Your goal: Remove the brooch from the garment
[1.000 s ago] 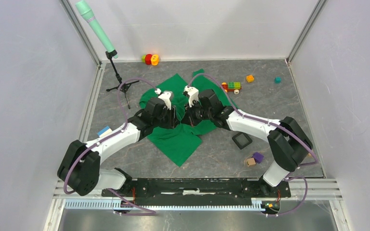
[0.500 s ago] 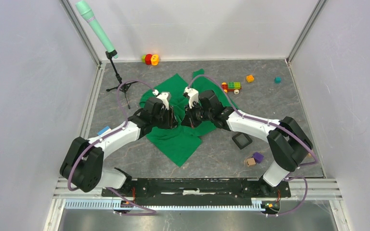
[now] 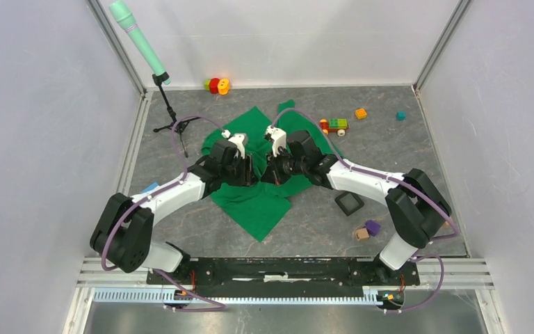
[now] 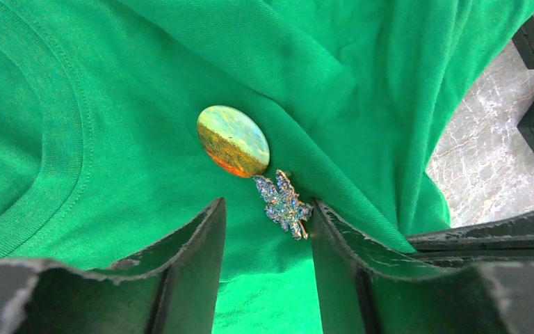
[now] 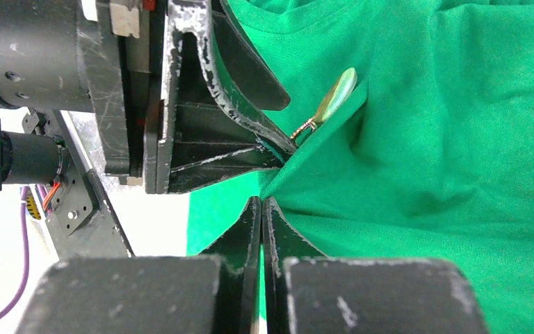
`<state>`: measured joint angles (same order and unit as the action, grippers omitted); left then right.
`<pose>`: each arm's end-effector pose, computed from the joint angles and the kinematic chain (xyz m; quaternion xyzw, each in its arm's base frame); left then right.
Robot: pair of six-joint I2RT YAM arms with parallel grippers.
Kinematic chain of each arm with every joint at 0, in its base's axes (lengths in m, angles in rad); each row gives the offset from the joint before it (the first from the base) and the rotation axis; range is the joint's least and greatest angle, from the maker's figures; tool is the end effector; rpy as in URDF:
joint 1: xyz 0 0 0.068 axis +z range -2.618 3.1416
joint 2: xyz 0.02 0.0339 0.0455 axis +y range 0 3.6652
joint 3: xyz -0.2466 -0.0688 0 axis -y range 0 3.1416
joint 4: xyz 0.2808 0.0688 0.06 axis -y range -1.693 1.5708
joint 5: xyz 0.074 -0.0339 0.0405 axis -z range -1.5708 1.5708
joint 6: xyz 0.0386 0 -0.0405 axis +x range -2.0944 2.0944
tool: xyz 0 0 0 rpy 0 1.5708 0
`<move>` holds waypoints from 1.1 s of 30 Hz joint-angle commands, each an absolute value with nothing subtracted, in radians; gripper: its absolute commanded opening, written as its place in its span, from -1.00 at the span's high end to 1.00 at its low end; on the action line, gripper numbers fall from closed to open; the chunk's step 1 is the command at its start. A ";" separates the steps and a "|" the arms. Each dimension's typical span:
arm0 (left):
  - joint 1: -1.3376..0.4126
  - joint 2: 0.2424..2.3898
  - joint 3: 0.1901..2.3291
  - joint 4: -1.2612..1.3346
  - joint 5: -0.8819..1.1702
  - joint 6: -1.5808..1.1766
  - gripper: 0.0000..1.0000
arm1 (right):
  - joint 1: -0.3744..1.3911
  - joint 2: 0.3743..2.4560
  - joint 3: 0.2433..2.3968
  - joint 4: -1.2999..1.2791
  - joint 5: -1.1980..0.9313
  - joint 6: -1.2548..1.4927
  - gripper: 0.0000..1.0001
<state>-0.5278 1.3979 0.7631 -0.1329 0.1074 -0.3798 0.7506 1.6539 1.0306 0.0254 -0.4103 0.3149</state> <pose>0.2745 -0.1648 0.1602 0.0889 0.9151 -0.2155 0.3291 0.2776 0.2799 0.1825 -0.2800 0.8244 0.3876 0.3028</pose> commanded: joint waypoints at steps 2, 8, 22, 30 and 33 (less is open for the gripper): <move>-0.528 1.414 0.798 -0.151 0.048 -0.384 0.02 | 0.750 1.630 1.035 0.057 -0.412 0.324 1.00; -0.526 1.392 0.792 -0.170 0.004 -0.392 0.40 | 0.748 1.641 1.025 0.043 -0.382 0.319 1.00; -0.525 1.391 0.779 -0.141 0.080 -0.379 0.76 | 0.749 1.668 1.032 0.044 -0.381 0.319 1.00; -0.519 1.368 0.755 -0.140 0.071 -0.385 0.61 | 0.749 1.669 1.029 0.046 -0.377 0.318 1.00; -0.517 1.395 0.765 -0.145 0.077 -0.373 0.79 | 0.749 1.666 1.030 0.046 -0.380 0.318 1.00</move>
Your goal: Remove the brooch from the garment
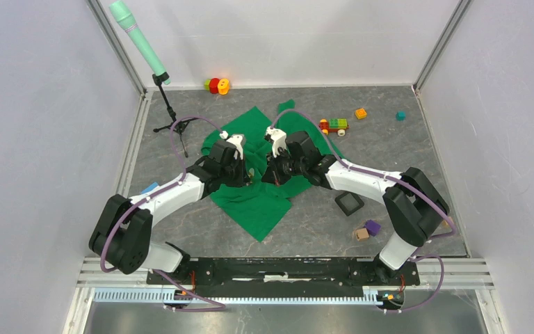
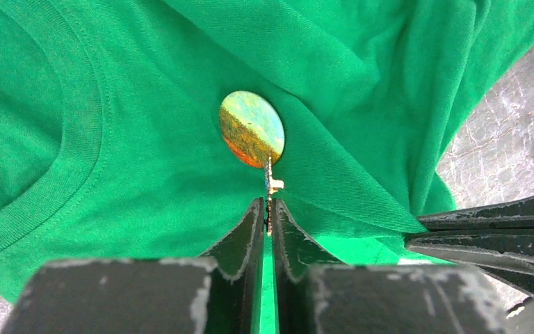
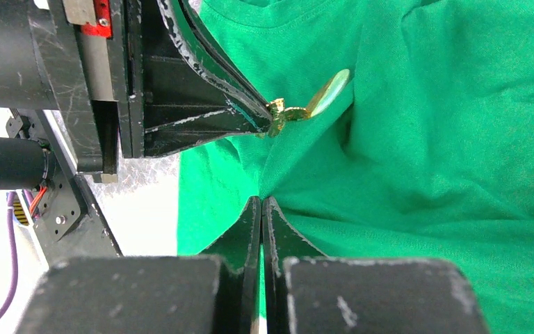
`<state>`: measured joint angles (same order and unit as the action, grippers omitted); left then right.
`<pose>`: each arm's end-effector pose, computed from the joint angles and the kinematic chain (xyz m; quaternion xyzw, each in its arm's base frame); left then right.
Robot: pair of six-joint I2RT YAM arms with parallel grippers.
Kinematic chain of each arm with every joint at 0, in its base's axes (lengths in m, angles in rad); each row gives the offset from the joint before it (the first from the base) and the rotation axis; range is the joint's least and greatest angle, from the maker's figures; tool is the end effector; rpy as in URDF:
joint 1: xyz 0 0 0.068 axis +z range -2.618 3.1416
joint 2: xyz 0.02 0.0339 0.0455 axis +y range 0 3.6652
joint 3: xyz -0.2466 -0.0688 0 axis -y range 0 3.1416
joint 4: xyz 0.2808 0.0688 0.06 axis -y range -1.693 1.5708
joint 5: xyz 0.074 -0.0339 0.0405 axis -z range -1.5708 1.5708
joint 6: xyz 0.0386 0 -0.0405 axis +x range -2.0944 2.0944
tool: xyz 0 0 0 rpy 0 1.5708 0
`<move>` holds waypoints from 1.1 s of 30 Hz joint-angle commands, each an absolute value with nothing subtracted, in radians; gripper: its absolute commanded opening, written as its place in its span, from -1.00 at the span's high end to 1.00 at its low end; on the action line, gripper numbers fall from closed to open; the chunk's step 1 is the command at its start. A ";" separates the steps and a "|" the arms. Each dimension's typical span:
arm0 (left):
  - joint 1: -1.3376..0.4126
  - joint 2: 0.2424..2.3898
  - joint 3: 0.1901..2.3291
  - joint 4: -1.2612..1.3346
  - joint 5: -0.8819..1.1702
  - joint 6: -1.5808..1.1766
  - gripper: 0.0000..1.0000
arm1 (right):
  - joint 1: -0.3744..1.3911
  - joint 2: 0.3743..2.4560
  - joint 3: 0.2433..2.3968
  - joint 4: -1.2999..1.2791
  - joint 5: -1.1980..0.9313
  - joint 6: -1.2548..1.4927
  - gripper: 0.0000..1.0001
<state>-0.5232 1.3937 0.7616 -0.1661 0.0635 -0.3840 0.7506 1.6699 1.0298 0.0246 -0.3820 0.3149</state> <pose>0.2734 -0.1606 0.1582 0.0763 0.9228 -0.1914 0.3256 0.2791 0.2800 0.1759 -0.2737 0.8325 0.3745 0.3032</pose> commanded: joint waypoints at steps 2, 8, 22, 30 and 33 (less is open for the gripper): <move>-0.517 1.408 0.774 -0.154 0.080 -0.371 0.94 | 0.750 1.666 1.030 0.045 -0.381 0.317 1.00; -0.517 1.380 0.756 -0.145 0.074 -0.374 0.96 | 0.749 1.671 1.025 0.046 -0.373 0.316 0.97; -0.459 1.343 0.720 -0.032 0.352 -0.447 0.96 | 0.701 1.651 0.968 0.067 -0.348 0.328 0.44; -0.440 1.298 0.671 0.072 0.424 -0.480 0.96 | 0.632 1.530 0.746 0.399 -0.478 0.512 -0.35; -0.422 1.292 0.643 0.157 0.492 -0.519 0.96 | 0.623 1.528 0.700 0.543 -0.550 0.598 -0.45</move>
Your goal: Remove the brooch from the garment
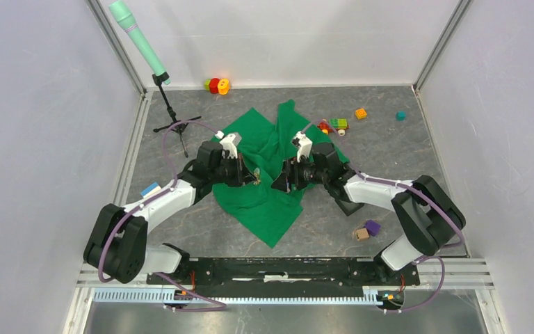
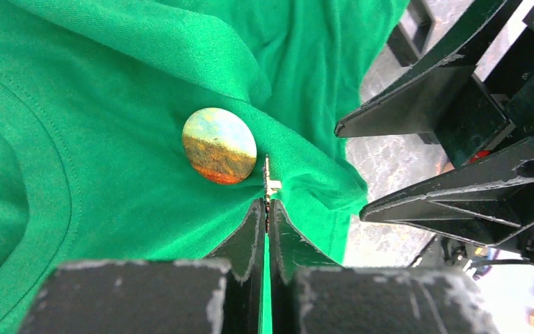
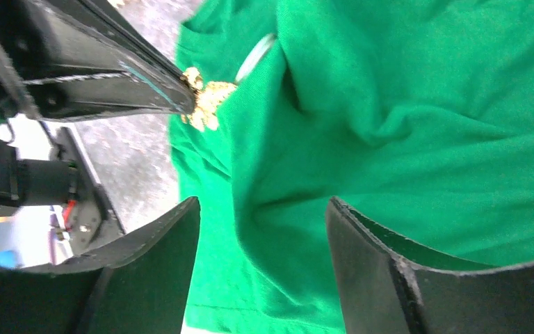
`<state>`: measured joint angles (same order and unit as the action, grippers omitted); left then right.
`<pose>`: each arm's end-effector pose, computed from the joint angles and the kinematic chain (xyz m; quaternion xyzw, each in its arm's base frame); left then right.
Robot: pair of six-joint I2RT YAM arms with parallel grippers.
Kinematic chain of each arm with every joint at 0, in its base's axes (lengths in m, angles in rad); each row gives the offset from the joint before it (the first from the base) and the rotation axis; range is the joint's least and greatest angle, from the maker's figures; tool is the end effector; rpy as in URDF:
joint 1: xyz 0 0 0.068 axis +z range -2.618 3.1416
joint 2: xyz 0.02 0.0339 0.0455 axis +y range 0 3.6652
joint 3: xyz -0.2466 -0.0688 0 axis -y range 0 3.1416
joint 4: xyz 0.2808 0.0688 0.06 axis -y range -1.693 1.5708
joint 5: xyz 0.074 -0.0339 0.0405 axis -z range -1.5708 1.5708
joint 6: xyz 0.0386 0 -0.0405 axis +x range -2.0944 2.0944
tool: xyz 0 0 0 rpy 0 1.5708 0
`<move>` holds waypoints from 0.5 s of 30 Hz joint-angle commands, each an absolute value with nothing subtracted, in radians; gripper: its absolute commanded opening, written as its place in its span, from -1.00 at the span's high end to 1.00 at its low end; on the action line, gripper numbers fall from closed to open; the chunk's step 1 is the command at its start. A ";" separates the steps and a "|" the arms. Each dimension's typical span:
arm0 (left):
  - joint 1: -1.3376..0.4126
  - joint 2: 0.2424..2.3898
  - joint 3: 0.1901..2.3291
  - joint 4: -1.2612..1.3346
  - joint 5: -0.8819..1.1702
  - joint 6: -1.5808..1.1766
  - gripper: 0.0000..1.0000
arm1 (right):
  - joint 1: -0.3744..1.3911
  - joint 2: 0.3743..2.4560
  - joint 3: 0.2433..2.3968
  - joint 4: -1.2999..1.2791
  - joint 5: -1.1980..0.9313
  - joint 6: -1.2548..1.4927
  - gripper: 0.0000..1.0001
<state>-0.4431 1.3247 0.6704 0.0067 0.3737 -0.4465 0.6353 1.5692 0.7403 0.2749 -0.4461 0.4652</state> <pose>0.2712 -0.1443 0.1631 0.0812 0.8799 -0.3384 0.3235 0.2687 0.2188 0.1364 -0.1797 0.8397 0.4129 0.3036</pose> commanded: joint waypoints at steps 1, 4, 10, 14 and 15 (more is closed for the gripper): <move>-0.415 1.288 0.636 0.187 0.520 -0.536 0.95 | 0.623 1.528 0.688 0.572 -0.560 0.618 -0.48; -0.402 1.282 0.622 0.249 0.586 -0.576 0.95 | 0.619 1.534 0.659 0.674 -0.591 0.689 -0.56; -0.395 1.244 0.592 0.326 0.627 -0.617 0.95 | 0.604 1.550 0.590 0.853 -0.549 0.871 -0.44; -0.396 1.231 0.584 0.329 0.633 -0.621 0.95 | 0.603 1.583 0.552 1.020 -0.539 0.985 -0.37; -0.395 1.231 0.584 0.331 0.640 -0.624 0.95 | 0.603 1.593 0.553 1.049 -0.544 1.007 -0.35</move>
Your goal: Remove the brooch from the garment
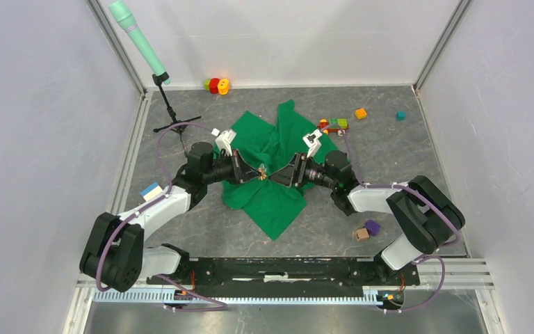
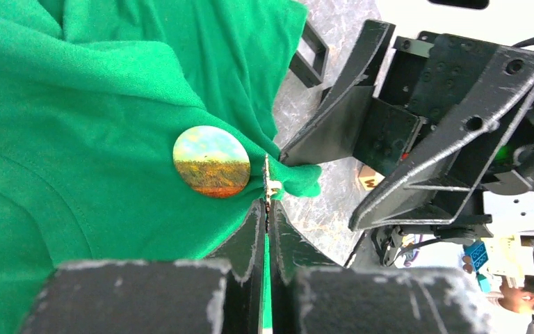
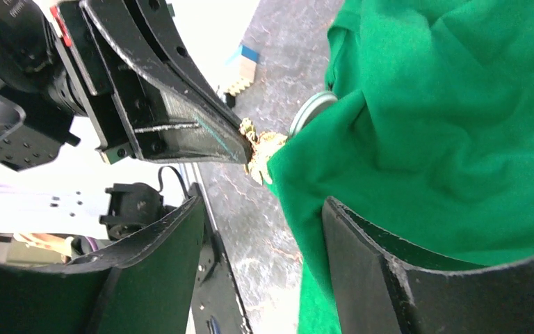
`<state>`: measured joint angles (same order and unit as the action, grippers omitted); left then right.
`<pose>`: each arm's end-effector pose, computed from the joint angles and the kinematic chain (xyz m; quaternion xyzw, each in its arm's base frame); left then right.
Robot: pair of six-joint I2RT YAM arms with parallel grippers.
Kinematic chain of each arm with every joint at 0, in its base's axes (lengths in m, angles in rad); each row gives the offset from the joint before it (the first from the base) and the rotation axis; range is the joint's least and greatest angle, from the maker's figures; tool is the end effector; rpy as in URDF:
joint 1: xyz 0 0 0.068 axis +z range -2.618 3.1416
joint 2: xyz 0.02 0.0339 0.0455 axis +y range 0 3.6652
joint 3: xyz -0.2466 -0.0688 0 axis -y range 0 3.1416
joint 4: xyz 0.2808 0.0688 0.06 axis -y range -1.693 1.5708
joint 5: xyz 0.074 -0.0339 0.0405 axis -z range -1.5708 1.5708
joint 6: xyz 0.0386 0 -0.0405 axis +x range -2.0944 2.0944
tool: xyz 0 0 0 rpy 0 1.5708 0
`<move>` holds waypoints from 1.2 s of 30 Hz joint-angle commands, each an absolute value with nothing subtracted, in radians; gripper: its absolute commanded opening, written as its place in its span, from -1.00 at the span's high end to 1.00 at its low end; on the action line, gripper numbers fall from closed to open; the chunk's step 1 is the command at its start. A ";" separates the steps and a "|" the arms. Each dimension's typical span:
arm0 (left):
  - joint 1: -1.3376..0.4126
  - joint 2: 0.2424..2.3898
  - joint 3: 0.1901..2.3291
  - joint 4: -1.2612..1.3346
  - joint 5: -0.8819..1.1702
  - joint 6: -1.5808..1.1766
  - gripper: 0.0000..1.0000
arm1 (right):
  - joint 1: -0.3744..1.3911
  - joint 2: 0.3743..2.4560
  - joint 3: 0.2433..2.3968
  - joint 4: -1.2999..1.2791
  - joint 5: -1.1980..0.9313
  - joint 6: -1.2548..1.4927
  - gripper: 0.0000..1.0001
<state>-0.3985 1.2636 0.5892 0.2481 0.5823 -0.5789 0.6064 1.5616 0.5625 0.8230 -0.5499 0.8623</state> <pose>0.2673 -0.1356 0.1762 0.0823 0.8160 -0.4566 0.3447 0.2559 0.2020 0.1377 -0.0788 0.7540 0.5686 0.3193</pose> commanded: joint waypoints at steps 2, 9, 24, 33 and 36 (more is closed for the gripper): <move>-0.395 1.227 0.583 0.342 0.652 -0.630 0.95 | 0.603 1.611 0.558 1.082 -0.545 1.035 -0.30; -0.396 1.207 0.577 0.374 0.685 -0.637 0.95 | 0.603 1.635 0.584 1.065 -0.542 1.047 -0.11; -0.395 1.183 0.554 0.383 0.698 -0.624 0.95 | 0.604 1.663 0.610 1.081 -0.534 1.075 0.23; -0.396 1.177 0.553 0.383 0.699 -0.620 0.95 | 0.605 1.680 0.616 1.080 -0.542 1.072 0.22; -0.396 1.176 0.554 0.383 0.700 -0.620 0.95 | 0.606 1.682 0.606 1.096 -0.553 1.074 0.09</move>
